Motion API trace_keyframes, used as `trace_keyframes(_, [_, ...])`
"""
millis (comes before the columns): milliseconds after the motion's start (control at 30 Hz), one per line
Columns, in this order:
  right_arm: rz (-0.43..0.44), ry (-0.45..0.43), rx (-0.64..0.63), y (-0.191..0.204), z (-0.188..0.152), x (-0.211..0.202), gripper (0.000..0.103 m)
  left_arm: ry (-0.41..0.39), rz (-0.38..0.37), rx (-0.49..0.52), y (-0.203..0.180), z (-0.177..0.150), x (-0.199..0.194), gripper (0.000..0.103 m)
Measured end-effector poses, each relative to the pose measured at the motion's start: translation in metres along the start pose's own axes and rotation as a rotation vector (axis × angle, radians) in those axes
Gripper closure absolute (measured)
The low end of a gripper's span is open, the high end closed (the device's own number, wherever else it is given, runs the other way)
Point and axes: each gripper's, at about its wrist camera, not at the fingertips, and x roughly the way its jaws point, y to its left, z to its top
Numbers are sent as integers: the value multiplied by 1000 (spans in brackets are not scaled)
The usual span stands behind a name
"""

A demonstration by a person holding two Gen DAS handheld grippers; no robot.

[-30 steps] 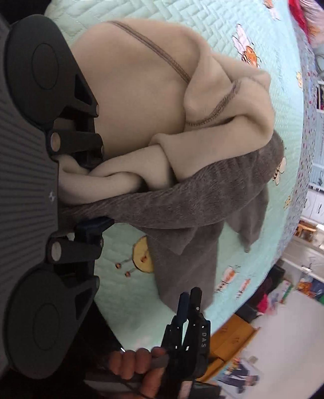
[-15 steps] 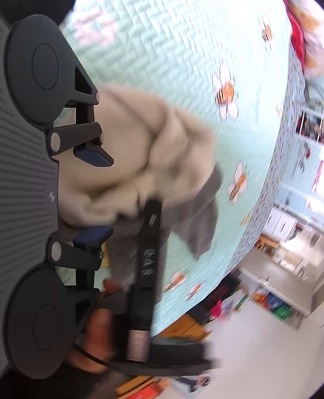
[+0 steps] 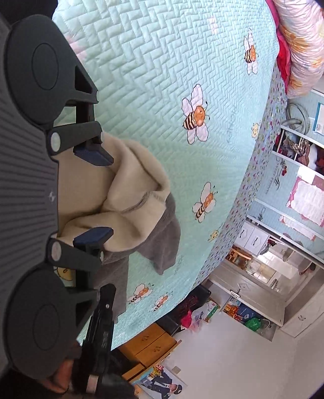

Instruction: Fold clothes

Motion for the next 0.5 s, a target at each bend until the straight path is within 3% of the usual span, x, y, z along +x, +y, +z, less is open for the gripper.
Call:
trace_keyframes(33, [20,3,-29,11,-3,1,34,4,14,3,1,0,2,46])
trace_keyframes(67, [29,23,-53,19,-6,9,30,10,33,10,2,0,3,46])
trace_keyframes(200, [40,94,-141,47,-16,38,30,24,120,64,2,-3,7,46])
trace_keyframes(267, [-27,95,-176,49,-19,49,41,24,163,87,4,-4,8,44])
trace_keyframes(300, [-61,96,-152,42,-17,51,64,33,188,81,7,-4,11,43])
trace_keyframes(333, [-93,97,-126,34,-15,53,79,46,215,65,12,-5,15,43])
trace_keyframes(400, [-87,86,-33,12,-8,50,81,85,195,19,19,-9,25,42])
trace_keyframes(500, [-75,93,-37,4,-8,45,84,132,120,-31,17,-15,43,43])
